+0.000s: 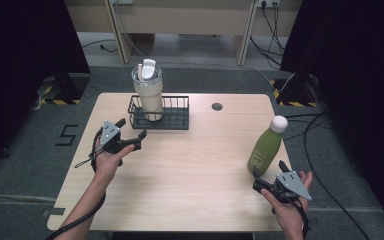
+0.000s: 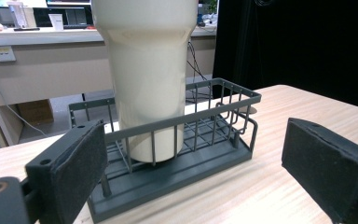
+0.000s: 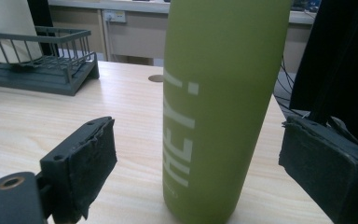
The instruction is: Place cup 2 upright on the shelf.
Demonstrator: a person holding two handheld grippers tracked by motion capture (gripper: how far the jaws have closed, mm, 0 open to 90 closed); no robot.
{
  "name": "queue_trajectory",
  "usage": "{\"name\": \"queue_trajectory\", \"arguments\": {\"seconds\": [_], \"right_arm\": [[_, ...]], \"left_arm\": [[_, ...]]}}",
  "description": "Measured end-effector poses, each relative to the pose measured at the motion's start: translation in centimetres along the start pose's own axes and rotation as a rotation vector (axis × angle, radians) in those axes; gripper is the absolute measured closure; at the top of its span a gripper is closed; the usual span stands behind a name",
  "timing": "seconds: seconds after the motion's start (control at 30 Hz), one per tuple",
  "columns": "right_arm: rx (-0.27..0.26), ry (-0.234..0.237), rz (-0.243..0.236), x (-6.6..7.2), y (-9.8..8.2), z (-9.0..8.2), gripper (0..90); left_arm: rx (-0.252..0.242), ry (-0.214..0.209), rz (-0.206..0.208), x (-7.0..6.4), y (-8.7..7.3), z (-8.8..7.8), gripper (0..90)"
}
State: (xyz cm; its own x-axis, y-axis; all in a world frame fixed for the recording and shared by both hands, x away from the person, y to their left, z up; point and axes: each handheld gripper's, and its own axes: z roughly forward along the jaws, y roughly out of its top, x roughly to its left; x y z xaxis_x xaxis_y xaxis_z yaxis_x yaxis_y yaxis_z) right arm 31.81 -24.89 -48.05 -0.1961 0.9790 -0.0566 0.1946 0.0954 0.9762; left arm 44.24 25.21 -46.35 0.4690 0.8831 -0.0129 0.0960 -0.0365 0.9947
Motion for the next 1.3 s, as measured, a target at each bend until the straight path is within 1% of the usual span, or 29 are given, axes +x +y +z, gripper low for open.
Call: {"name": "queue_trajectory", "arguments": {"seconds": [0.13, 0.17, 0.2, 0.37, 0.53, 0.67, 0.73, 0.8, 0.97, 1.17, 1.3], "right_arm": [[0.005, -0.006, 0.003, -0.1, 0.1, 0.4, 10.1], [0.003, -0.018, 0.006, -0.3, 0.3, 0.7, 10.0], [0.003, -0.018, 0.006, -0.3, 0.3, 0.7, 10.0], [-0.006, -0.036, 0.014, -0.8, 1.0, 1.6, 9.2], [-0.010, -0.031, 0.009, -1.0, 1.7, 3.0, 8.6], [-0.023, -0.039, 0.011, -1.0, 2.1, 4.2, 8.3], [-0.027, -0.037, 0.004, -1.0, 2.2, 4.4, 8.6], [-0.027, -0.033, 0.011, -1.0, 2.5, 4.7, 9.5], [-0.028, -0.031, 0.021, -1.0, 3.1, 5.0, 10.8], [-0.028, -0.025, 0.015, -1.0, 3.2, 5.3, 12.8], [-0.047, -0.025, 0.012, -1.2, 3.5, 5.1, 14.9]], "left_arm": [[0.004, 0.001, 0.001, 0.0, -0.2, -0.4, 6.2], [0.005, 0.000, 0.002, 0.0, -0.3, -0.5, 6.2], [0.005, 0.001, 0.003, 0.0, -0.3, -0.5, 6.2], [0.008, -0.004, 0.003, -0.2, -0.4, -0.7, 6.2], [0.014, -0.007, 0.000, -0.3, -0.7, -0.8, 6.2], [0.020, -0.005, -0.004, -0.2, -0.8, -0.9, 6.3], [0.021, -0.004, -0.006, -0.2, -0.9, -0.9, 6.3], [0.021, -0.004, -0.007, -0.2, -0.9, -0.9, 6.3], [0.023, -0.006, -0.011, -0.2, -0.9, -0.8, 6.3], [0.026, -0.005, -0.018, -0.1, -1.0, -0.9, 6.2], [0.029, -0.007, -0.024, -0.1, -1.1, -0.8, 6.2]]}}
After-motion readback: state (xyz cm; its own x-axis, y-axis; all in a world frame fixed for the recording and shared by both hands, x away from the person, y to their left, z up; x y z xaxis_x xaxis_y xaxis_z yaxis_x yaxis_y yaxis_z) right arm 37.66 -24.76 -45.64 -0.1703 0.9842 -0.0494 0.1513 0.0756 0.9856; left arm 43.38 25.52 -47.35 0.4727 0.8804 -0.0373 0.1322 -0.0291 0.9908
